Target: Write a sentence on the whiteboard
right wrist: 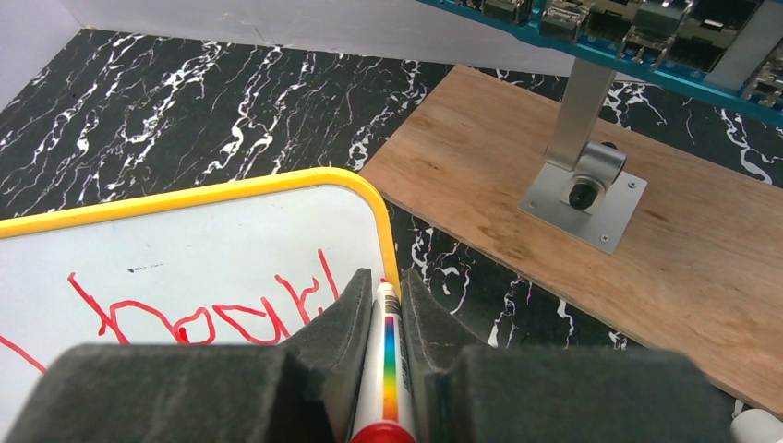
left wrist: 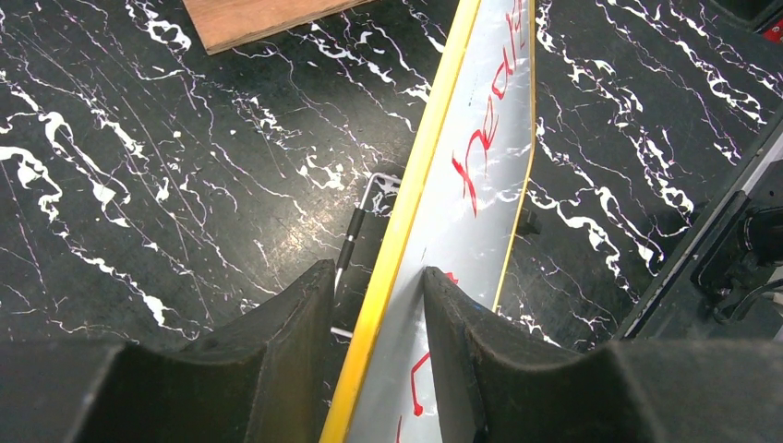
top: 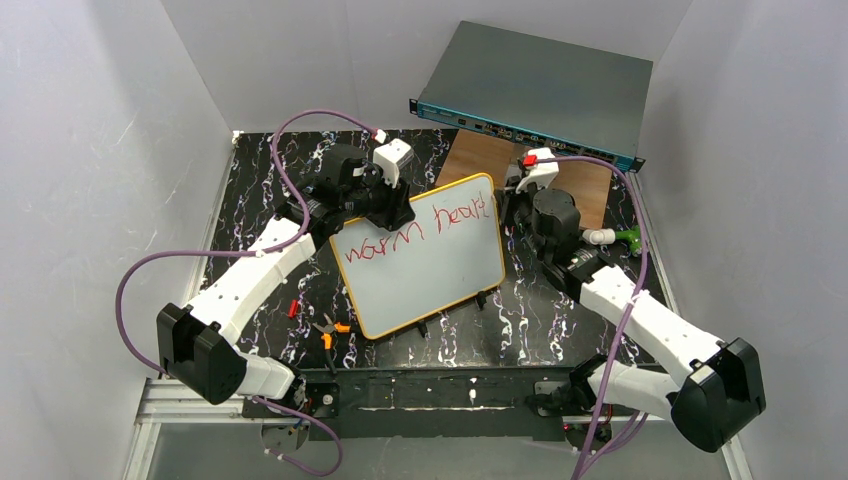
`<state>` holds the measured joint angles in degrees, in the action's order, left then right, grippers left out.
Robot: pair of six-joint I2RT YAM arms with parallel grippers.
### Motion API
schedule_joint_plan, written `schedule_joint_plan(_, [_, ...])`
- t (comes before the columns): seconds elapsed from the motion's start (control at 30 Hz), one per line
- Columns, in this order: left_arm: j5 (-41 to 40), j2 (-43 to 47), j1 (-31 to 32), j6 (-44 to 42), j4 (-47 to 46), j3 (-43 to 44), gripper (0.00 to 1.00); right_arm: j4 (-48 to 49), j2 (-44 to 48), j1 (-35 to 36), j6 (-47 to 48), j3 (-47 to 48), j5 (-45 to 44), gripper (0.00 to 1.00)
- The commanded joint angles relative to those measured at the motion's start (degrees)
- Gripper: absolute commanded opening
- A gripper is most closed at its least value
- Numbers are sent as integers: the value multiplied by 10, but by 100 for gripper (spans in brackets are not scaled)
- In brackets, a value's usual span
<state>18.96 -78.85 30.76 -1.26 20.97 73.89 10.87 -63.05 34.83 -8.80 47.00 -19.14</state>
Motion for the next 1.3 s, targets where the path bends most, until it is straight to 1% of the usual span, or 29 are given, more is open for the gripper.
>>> schedule_joint_plan(0.0, [4,37,1,-8,-23,11,0,38,-7,-3,3,31,10,1])
schedule_joint_plan(0.3, [3,37,1,-10,-25,11,0,52,-20,-3,-2,38,50,1])
schedule_joint_plan(0.47, [2,36,0,-10,-25,12,0,50,-18,-3,-6,29,51,1])
schedule_joint_plan(0.87, [3,32,1,-9,-27,14,0,43,6,-3,-16,-14,33,1])
schedule_joint_plan(1.27, [3,34,0,-9,-24,14,0,31,14,-3,-12,-18,9,1])
